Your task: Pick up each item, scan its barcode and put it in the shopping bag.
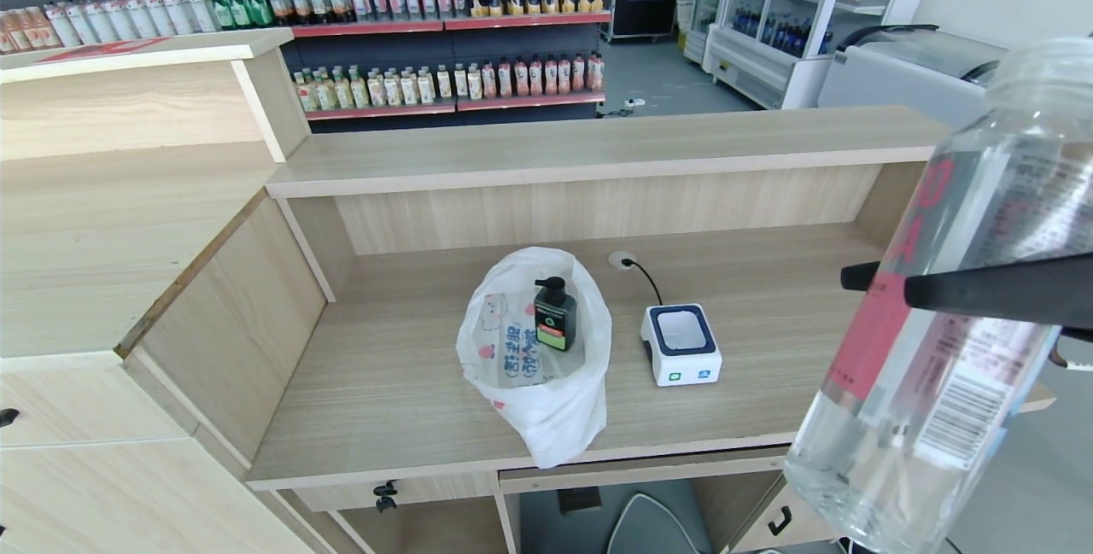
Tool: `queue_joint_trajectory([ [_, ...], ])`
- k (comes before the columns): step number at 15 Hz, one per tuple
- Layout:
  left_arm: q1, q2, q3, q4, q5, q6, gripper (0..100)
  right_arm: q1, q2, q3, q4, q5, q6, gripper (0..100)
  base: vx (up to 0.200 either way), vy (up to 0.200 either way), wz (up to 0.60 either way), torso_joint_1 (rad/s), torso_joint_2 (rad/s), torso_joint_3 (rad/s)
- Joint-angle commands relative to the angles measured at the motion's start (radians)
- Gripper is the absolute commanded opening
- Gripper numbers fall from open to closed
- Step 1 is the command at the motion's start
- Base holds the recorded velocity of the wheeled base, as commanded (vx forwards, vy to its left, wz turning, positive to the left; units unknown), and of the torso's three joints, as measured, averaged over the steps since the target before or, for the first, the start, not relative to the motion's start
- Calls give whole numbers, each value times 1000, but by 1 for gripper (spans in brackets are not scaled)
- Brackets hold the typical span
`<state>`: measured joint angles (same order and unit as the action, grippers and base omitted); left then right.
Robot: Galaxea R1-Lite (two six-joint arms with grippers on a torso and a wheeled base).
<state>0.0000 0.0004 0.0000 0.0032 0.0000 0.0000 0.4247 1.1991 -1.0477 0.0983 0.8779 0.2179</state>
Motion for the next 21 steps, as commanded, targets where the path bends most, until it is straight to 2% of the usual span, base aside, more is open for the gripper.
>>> queue_joint_trajectory([
  [1, 0, 0, 0, 0, 0, 2, 100, 2, 11, -2, -2, 30, 0, 0, 0, 0, 0, 0, 0, 0],
  [7, 0, 0, 0, 0, 0, 0, 100, 17, 19, -5, 3, 55, -15, 0, 0, 0, 0, 0, 0, 0],
  [13, 0, 0, 0, 0, 0, 0, 100, 82, -26, -9, 8, 67, -5, 0, 0, 0, 0, 0, 0, 0],
  [21, 0, 0, 0, 0, 0, 0, 100, 85, -27, -6, 8, 66, -6, 0, 0, 0, 0, 0, 0, 0],
])
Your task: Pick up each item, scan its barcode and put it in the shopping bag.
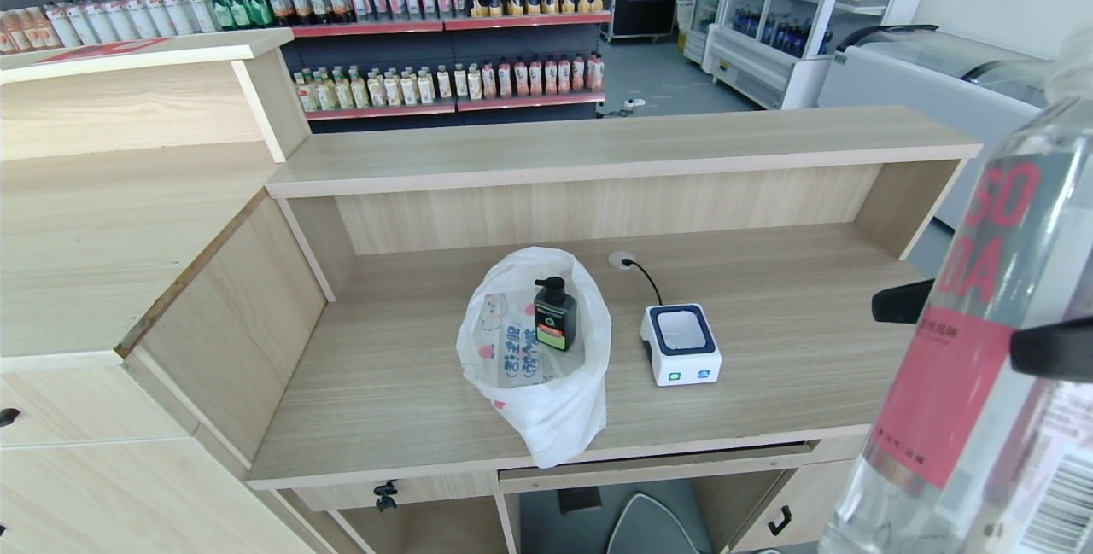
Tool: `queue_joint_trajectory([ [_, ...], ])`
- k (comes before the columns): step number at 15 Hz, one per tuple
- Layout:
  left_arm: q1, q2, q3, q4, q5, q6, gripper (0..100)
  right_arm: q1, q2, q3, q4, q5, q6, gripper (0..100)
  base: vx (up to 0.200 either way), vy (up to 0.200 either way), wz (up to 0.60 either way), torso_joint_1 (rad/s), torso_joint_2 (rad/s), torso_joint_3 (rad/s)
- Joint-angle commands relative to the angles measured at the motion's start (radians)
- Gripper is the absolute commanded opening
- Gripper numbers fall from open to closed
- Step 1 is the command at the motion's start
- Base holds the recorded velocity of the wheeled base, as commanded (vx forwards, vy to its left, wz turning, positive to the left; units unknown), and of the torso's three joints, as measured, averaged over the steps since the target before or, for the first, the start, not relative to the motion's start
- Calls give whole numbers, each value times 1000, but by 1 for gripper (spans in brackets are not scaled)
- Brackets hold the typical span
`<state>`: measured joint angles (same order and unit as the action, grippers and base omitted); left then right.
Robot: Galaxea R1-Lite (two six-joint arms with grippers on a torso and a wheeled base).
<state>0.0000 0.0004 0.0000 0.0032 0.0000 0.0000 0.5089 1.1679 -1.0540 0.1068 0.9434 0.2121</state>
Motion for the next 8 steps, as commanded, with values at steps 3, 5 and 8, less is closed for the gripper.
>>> queue_joint_trajectory([
  [3, 0, 0, 0, 0, 0, 0, 100, -7, 13, -1, -7, -6, -13, 0, 0, 0, 0, 0, 0, 0],
  [5, 0, 0, 0, -2, 0, 0, 100, -56, 49, -14, -24, -41, -115, 0, 0, 0, 0, 0, 0, 0],
  [8, 0, 0, 0, 0, 0, 0, 100, -219, 182, -1, -127, -229, -571, 0, 0, 0, 0, 0, 0, 0],
])
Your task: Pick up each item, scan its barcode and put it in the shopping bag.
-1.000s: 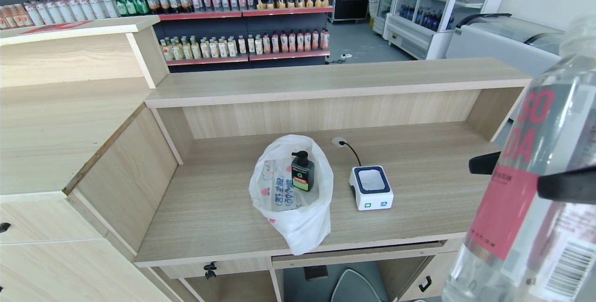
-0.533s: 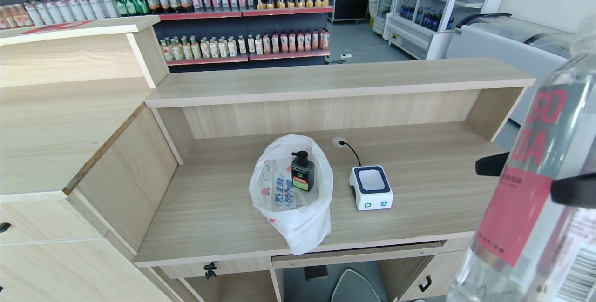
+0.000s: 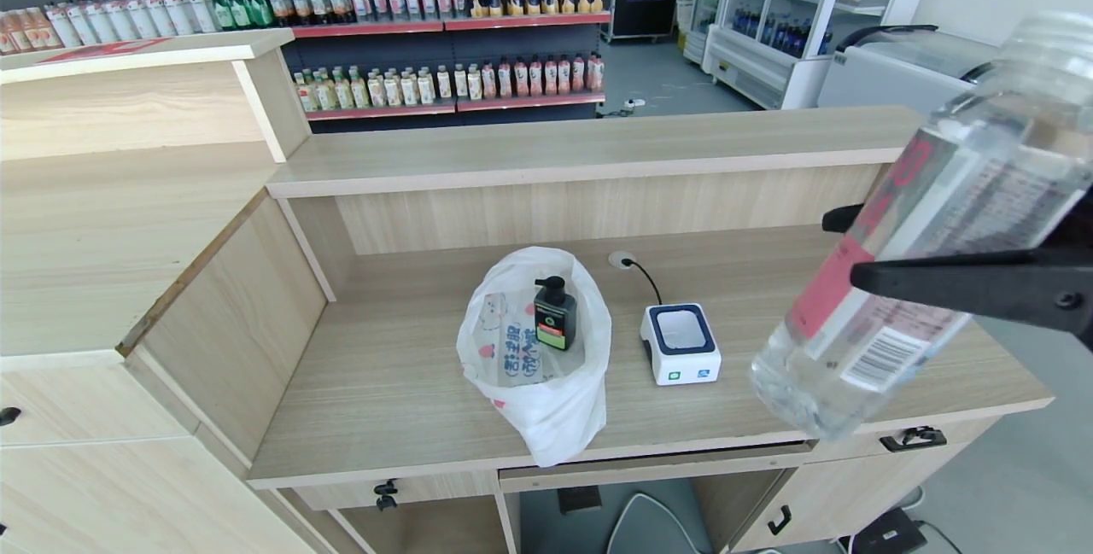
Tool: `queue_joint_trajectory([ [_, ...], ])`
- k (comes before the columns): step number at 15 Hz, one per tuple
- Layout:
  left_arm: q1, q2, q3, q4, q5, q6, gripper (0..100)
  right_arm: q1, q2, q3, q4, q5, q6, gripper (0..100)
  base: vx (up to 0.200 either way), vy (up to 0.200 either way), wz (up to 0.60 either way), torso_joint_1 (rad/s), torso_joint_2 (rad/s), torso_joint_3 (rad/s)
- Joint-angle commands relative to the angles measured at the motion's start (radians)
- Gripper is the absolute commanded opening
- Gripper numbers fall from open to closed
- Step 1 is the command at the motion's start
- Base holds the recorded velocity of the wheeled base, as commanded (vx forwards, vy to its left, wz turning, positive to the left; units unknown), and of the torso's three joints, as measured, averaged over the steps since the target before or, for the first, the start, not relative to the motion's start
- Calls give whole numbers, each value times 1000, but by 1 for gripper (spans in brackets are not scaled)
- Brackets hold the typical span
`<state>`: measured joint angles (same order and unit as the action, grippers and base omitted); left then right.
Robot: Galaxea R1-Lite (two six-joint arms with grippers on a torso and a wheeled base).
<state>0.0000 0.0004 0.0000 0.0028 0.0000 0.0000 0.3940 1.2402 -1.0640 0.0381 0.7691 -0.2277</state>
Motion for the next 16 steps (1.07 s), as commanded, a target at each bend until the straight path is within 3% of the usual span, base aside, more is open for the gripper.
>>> queue_joint_trajectory([
  [1, 0, 0, 0, 0, 0, 0, 100, -188, 166, 32, -162, -57, -279, 0, 0, 0, 0, 0, 0, 0],
  [3, 0, 0, 0, 0, 0, 0, 100, -302, 260, 102, -369, -60, -467, 0, 0, 0, 0, 0, 0, 0],
  [4, 0, 0, 0, 0, 0, 0, 100, -389, 337, 168, -544, -60, -568, 0, 0, 0, 0, 0, 0, 0],
  [7, 0, 0, 0, 0, 0, 2, 100, -517, 507, 245, -870, -57, -745, 0, 0, 0, 0, 0, 0, 0],
  [10, 0, 0, 0, 0, 0, 0, 100, -561, 644, 243, -1103, -33, -897, 0, 0, 0, 0, 0, 0, 0],
  [16, 0, 0, 0, 0, 0, 0, 100, -517, 821, 245, -1396, 25, -901, 0, 0, 0, 0, 0, 0, 0],
])
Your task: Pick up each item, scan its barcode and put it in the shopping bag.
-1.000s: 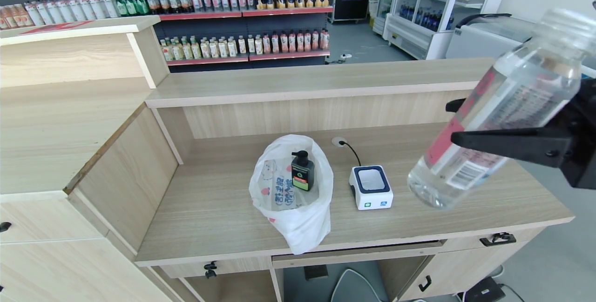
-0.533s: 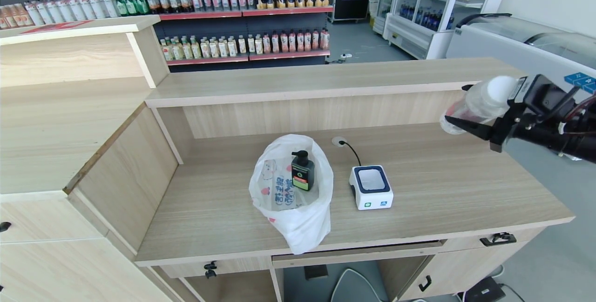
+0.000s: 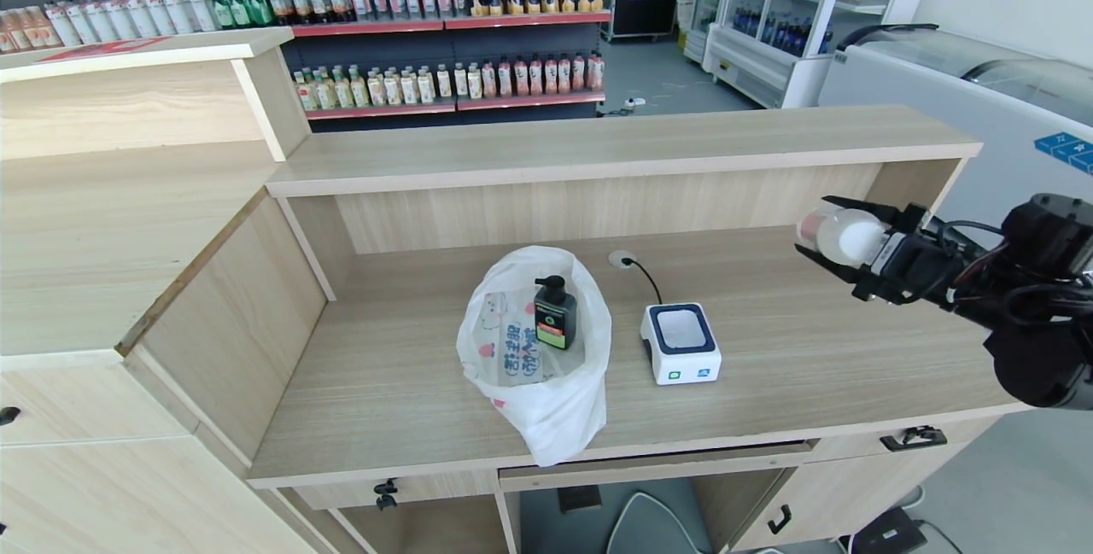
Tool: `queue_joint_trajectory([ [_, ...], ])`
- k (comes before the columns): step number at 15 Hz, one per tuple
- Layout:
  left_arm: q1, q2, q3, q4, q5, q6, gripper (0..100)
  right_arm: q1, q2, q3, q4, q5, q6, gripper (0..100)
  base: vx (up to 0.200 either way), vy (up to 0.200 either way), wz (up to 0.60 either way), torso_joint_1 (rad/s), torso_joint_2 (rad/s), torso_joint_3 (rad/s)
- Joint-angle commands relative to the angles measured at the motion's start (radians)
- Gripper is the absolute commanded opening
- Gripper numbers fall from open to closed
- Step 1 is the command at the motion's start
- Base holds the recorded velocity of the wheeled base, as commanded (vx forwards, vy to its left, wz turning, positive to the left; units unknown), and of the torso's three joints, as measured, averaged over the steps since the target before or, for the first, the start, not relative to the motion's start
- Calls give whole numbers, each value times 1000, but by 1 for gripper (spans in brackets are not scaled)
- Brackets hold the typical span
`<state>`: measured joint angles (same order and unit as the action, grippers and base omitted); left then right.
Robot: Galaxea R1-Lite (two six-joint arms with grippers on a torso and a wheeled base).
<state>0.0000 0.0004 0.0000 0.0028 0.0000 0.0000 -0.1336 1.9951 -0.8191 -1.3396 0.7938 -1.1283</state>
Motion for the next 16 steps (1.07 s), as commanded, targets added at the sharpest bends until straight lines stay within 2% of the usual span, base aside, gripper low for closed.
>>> queue_joint_trajectory([
  [1, 0, 0, 0, 0, 0, 2, 100, 16, 76, -2, -44, 1, -1, 0, 0, 0, 0, 0, 0, 0],
  [4, 0, 0, 0, 0, 0, 0, 100, 20, 88, -9, -64, 22, -1, 0, 0, 0, 0, 0, 0, 0],
  [8, 0, 0, 0, 0, 0, 0, 100, 20, 108, -8, -66, 108, -77, 0, 0, 0, 600, 1, 2, 4],
  [16, 0, 0, 0, 0, 0, 0, 100, 11, 188, 17, -125, 136, -97, 0, 0, 0, 0, 0, 0, 0],
])
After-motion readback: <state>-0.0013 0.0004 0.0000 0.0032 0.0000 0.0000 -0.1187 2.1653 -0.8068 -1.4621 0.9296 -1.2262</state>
